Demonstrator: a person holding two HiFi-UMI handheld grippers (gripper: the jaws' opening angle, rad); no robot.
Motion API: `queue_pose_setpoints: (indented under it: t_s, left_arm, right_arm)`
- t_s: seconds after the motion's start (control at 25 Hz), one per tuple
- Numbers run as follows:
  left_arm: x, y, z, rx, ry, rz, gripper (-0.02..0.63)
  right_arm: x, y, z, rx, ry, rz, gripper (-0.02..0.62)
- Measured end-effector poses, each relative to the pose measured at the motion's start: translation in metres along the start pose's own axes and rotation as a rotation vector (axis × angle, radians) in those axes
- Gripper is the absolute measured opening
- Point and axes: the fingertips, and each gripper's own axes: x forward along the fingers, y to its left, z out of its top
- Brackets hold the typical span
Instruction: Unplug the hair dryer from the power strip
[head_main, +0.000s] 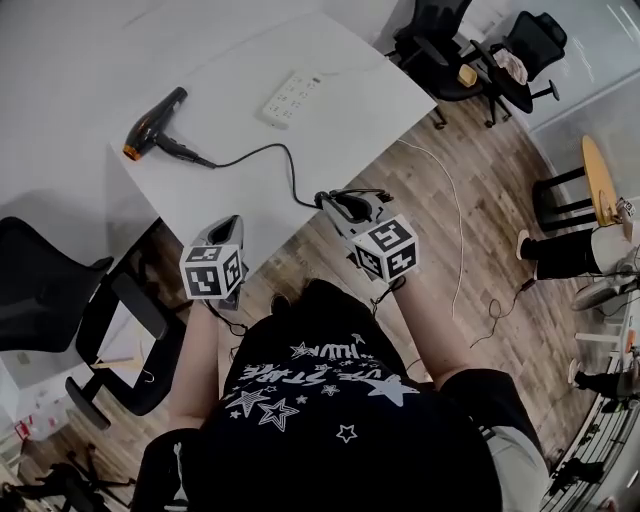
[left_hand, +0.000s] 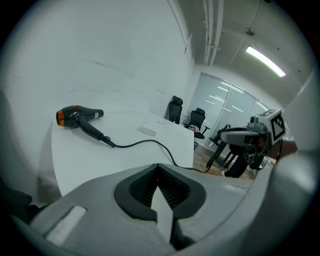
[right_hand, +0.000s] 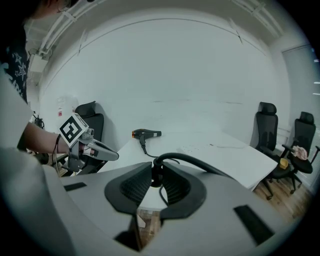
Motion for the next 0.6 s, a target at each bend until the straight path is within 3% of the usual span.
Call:
queue_pose_setpoints:
  t_s: [0.32, 0.6]
  left_arm:
    - [0.005, -0.006, -0.011, -0.022, 0.015, -0.007, 0.008]
    - [-0.013, -0.047, -0.029, -0.003, 0.003, -0.013, 0.008]
  right_arm:
    - [-0.011, 0.001, -0.009, -0.010, 0.004, -0.008, 0.074]
    - [-0.048, 0.008, -0.025, 0.033, -0.029, -0.004, 0.074]
